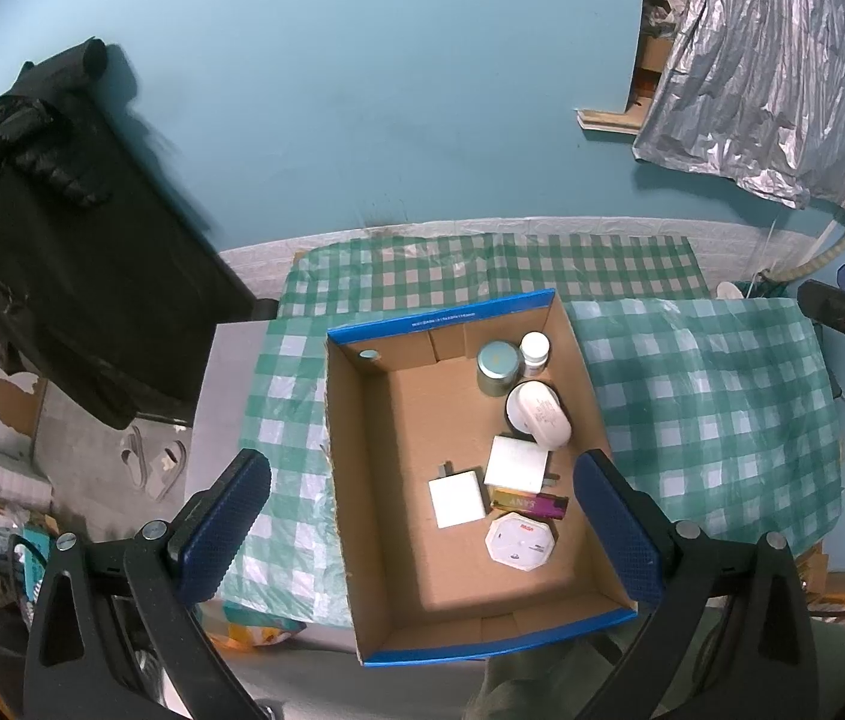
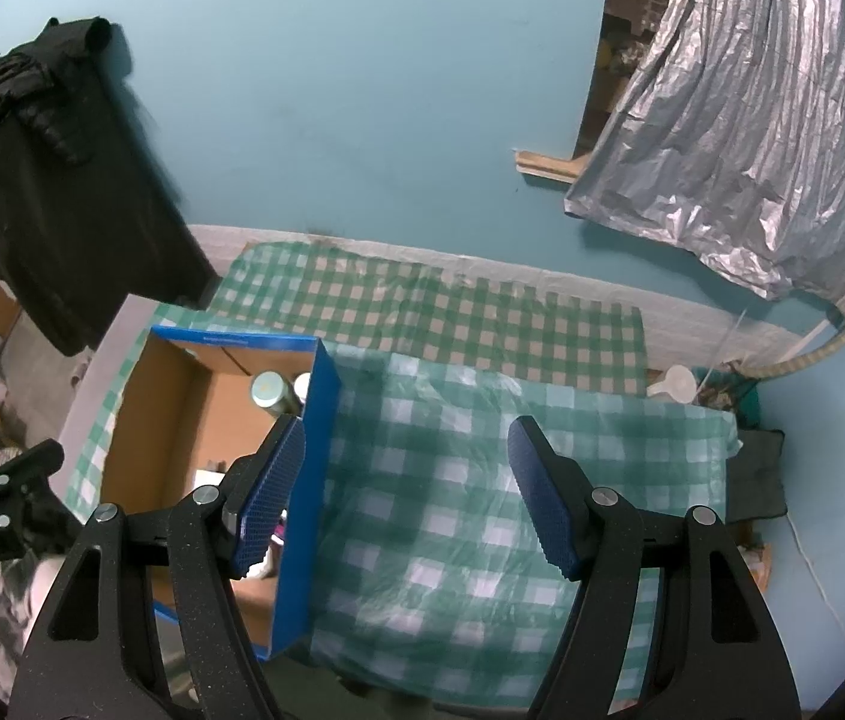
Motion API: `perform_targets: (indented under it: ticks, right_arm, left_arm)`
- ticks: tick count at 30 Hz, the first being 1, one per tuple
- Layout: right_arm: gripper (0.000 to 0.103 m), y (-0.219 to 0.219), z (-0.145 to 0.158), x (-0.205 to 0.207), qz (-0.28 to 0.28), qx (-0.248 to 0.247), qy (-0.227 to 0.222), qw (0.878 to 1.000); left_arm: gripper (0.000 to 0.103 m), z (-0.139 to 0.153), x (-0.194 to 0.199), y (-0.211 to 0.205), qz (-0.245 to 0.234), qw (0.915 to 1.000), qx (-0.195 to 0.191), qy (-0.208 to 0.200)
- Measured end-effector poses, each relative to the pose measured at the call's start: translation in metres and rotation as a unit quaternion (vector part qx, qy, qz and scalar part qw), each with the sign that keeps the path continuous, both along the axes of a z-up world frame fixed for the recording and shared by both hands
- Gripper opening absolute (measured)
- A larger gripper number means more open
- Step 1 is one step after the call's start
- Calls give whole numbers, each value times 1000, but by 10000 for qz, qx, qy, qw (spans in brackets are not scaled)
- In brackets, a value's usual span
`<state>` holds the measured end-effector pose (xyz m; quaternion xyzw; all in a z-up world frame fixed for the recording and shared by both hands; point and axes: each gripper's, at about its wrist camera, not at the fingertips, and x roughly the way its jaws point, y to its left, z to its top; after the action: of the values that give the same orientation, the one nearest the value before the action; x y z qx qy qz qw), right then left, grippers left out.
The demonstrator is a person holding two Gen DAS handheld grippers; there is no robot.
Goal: Organize rigid objects
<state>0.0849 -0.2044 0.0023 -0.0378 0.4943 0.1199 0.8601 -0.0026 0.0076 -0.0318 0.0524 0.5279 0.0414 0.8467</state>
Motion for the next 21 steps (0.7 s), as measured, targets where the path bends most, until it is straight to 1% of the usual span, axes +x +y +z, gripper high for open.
perform_targets:
  ticks: [10,21]
  right_arm:
    - [70,3,0,-1,44,-16,26,10000]
    - [70,6,0,-2,89,-33,36,9999]
  left_arm:
    - [102,-3,-6,-3,-53,10000,12,24]
    - [102,-2,-5,0,-25,10000,-77,8]
